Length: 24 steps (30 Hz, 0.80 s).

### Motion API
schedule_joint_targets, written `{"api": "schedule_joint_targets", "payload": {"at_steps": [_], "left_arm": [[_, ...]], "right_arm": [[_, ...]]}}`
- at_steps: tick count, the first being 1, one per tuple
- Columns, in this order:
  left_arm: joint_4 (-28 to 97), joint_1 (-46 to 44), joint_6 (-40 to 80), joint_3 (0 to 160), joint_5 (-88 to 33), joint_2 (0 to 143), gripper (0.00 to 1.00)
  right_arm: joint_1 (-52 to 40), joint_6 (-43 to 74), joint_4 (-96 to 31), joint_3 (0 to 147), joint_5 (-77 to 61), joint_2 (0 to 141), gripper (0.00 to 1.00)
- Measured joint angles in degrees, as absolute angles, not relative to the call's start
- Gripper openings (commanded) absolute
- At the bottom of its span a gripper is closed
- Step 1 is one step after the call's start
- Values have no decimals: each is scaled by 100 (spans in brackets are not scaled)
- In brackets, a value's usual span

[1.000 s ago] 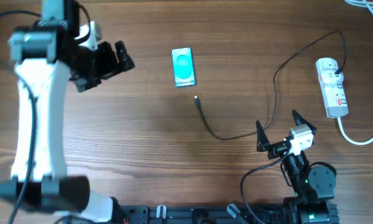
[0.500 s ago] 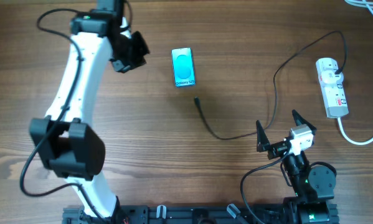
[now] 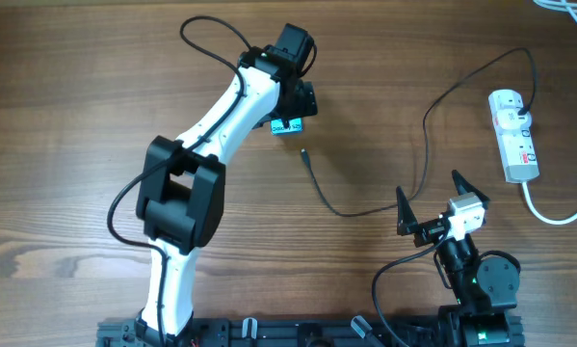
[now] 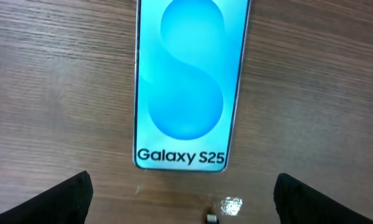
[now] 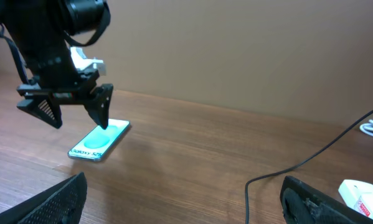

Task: Plug charger to phone and switch on socket
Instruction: 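Move the left gripper forward over the Galaxy S25 phone, then lower the left gripper and grasp the phone's top edge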

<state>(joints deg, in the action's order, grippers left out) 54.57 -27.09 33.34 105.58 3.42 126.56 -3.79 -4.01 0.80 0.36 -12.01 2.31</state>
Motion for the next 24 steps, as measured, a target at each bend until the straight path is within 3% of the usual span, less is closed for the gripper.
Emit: {"api": "schedule_joint_targets", "payload": {"at_steps": [3,6,11,15,17,18,24], "left_arm": [[5363,-2709,3334,10558,370,12864,93],[5328,-2711,3334,10558,386,13117,99],[5199,-2729,3332,10558,451,13332,91],[5098,-2729,3332,10558,449,13334,96],[5002,-2729,3334,10558,449,13334,76],[5002,-2729,3328,10558,449,13334,73],[5168,-2749,3332,10558,467,13334,71]], "right_arm": [[-379,-401,82,36,-1201,231,100],[-379,-401,80,36,-1201,231,100],[-379,-401,82,36,-1201,231,100],[-379,-401,82,36,-1201,231,100],[-379,-401,82,36,-1201,231,100],[-379,-401,82,36,-1201,231,100],[-379,-401,80,36,-1201,231,100]]}}
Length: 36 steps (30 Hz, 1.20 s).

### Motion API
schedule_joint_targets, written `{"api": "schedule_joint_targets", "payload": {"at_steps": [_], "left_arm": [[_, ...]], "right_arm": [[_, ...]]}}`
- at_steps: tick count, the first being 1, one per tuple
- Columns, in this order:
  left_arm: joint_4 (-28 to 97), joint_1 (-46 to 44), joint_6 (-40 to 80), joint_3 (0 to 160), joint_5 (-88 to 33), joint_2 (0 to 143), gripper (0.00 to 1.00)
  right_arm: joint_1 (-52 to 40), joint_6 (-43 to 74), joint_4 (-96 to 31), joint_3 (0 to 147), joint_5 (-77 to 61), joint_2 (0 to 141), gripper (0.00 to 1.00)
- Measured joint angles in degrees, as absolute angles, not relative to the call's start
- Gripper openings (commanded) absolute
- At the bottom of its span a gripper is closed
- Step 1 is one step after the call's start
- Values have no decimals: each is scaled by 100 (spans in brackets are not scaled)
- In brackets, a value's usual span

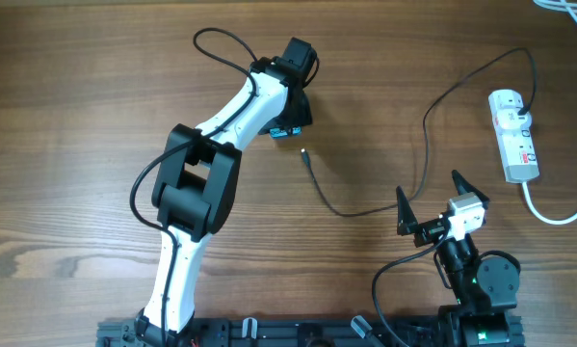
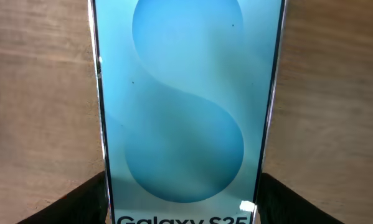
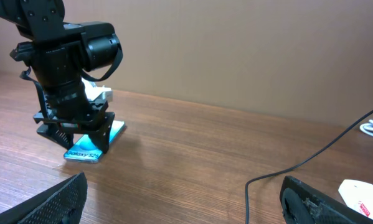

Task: Plug charger to phone and switch on socket
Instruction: 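Lower the left gripper and grasp the phone's top edge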

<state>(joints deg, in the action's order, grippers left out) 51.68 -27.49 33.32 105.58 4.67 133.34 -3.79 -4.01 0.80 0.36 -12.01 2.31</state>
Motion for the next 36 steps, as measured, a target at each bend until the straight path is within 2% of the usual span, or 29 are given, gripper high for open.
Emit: {"api": "schedule_joint_targets", "payload": {"at_steps": [6,14,28,36], "left_arm": [[5874,-2749,3334,10567,458,13332,69],[7957,-2762,3332,10541,447,13353,71],[8254,-2766,3332,10534,447,13362,73],[8272,-2766,3332,10532,449,13362,84]], "right_arm": [[-379,-401,80,36,-1201,231,100],[-379,-401,82,36,-1201,231,100],[-379,-401,82,36,-1201,231,100],[-379,-401,82,36,-1201,231,100]]}}
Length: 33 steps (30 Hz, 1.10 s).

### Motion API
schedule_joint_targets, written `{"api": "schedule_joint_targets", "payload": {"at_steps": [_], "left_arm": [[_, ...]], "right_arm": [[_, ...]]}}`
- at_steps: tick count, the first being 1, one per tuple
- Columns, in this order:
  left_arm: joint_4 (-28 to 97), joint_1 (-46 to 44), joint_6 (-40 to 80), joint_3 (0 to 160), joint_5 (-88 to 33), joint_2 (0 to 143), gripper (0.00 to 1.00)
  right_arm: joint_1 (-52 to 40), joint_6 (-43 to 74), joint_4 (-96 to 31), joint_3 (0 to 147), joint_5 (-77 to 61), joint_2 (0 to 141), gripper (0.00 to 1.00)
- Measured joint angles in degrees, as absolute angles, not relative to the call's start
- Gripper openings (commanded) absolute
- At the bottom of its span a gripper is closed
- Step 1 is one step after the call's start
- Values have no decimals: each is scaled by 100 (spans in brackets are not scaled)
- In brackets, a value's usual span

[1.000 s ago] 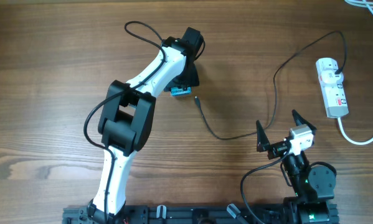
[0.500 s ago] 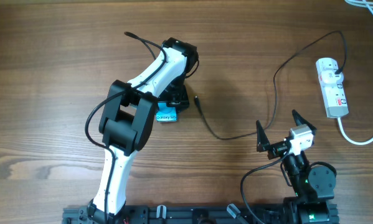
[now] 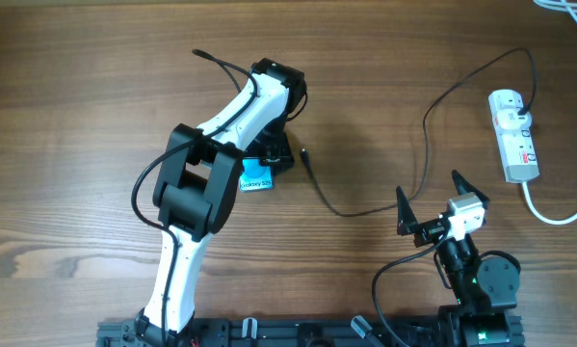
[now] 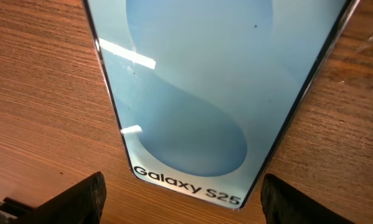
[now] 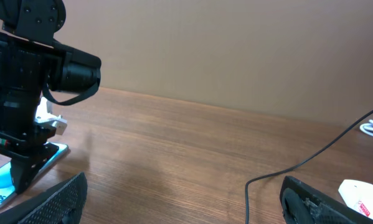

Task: Plug charger to phone and switch on socket
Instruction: 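Lower the left gripper and grasp the phone's top edge, then lift the phone with the left gripper and tilt it upright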

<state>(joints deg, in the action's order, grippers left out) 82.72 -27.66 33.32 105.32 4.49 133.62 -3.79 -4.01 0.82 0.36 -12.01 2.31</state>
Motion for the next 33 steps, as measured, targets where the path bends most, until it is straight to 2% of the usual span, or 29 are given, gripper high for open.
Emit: {"api": "schedule_joint_targets", "payload": {"at_steps": [3,5,15,19,26,33], "left_arm": [[8261,-2766,3332,10532,451,13362,89],[8195,-2766,3332,10532,449,13362,100],[7959,-2766,3310,10532,445,13360,100],[7371,-2724,3098,10541,377,13308,100],[7022,-1900,2714,10536,-600,13266,100],[6779,-1804,2552,10237,-709,13087,100]], "right_arm": [[-379,-401,82,36,-1201,231,100],[-379,-401,80,36,-1201,231,100],[-379,-401,82,36,-1201,231,100],[-379,-401,80,36,-1201,231,100],[-379,-401,82,36,-1201,231,100],[-379,-401,82,36,-1201,231,100]]}}
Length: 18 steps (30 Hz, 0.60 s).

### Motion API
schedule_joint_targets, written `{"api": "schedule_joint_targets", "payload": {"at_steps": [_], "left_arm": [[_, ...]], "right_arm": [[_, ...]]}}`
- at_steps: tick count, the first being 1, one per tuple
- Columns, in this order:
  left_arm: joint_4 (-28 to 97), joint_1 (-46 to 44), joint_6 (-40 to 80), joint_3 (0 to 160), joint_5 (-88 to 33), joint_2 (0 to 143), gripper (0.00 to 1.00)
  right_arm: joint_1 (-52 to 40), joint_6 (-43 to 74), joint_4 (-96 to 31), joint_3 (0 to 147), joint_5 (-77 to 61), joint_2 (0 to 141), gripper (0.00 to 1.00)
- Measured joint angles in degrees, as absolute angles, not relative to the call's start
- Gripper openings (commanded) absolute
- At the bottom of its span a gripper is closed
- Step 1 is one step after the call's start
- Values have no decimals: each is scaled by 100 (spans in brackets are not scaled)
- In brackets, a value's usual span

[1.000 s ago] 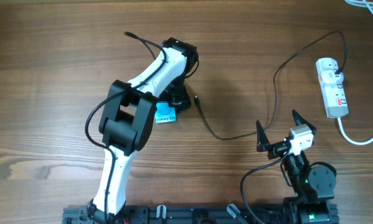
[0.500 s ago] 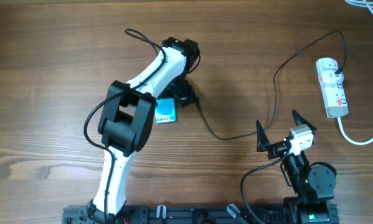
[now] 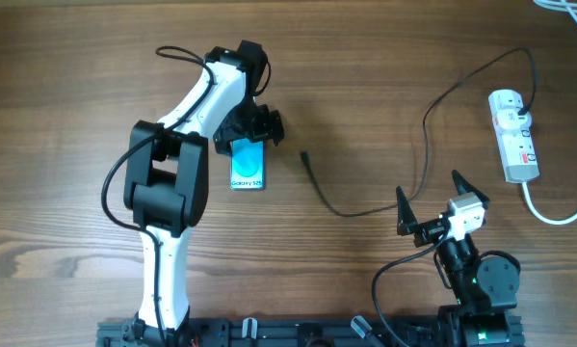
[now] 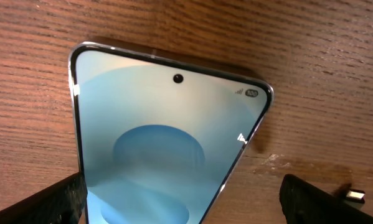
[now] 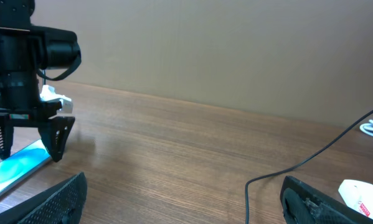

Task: Plug charger to phone and switch on socket
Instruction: 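Lift the phone with the left gripper and tilt it upright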

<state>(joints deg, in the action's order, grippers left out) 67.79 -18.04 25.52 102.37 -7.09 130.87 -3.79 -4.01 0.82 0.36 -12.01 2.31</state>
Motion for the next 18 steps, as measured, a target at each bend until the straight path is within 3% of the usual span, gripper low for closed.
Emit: {"api": "schedule_joint_targets", "payload": {"at_steps": [18], "left_arm": [[6108,-1885,2554,9500,3,12685,100]], "right_arm": [[-379,-401,80,36,-1201,231,100]]}}
